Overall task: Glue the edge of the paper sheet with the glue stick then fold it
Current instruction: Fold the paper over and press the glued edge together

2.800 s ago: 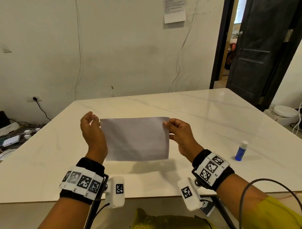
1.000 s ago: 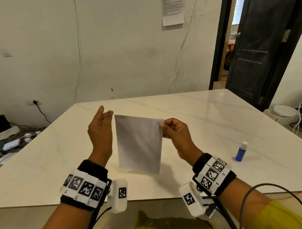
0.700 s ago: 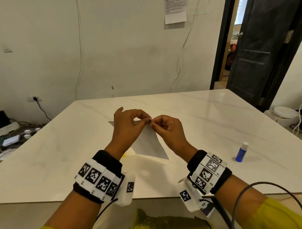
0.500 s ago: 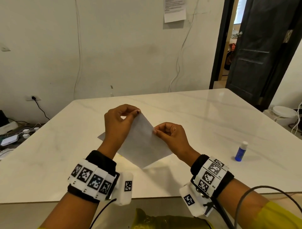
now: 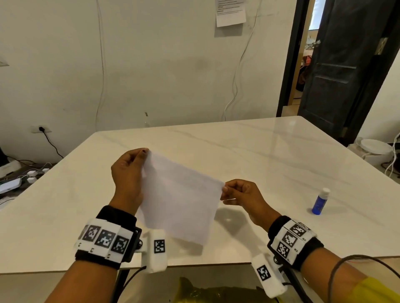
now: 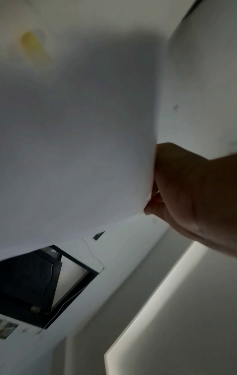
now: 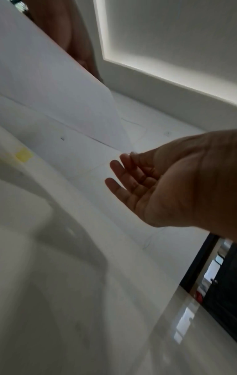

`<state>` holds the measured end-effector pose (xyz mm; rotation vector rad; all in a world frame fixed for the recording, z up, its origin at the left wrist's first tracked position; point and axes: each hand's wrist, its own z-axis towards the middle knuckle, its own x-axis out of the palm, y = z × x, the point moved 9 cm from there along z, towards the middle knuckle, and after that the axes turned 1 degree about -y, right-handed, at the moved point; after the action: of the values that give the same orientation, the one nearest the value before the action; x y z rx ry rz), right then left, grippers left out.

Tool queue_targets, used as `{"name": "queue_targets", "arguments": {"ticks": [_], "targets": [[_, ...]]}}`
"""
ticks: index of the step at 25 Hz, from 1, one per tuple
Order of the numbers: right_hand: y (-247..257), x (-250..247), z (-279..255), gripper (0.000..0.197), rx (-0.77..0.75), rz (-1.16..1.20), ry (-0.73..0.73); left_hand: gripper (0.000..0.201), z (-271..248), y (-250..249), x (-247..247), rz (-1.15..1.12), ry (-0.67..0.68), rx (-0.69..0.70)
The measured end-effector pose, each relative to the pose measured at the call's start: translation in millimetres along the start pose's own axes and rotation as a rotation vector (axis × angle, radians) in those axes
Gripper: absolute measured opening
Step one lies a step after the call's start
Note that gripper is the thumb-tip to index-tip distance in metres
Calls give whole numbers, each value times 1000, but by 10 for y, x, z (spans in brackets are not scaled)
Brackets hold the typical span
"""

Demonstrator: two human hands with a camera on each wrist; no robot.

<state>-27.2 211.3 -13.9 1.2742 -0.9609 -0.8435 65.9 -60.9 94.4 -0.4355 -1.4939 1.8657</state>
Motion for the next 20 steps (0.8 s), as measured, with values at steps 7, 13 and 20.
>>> {"name": "queue_targets", "arguments": {"ticks": [7, 13, 20], "targets": [[-343, -242, 206, 9, 214, 59, -103, 7, -132, 1071, 280, -11, -49, -422], [-423, -840, 398, 16, 131, -212, -419, 18, -315, 1685, 473, 48, 30, -696], [-560, -1023, 500, 14, 243, -367, -485, 20, -375, 1885, 535, 85, 75, -719]]}}
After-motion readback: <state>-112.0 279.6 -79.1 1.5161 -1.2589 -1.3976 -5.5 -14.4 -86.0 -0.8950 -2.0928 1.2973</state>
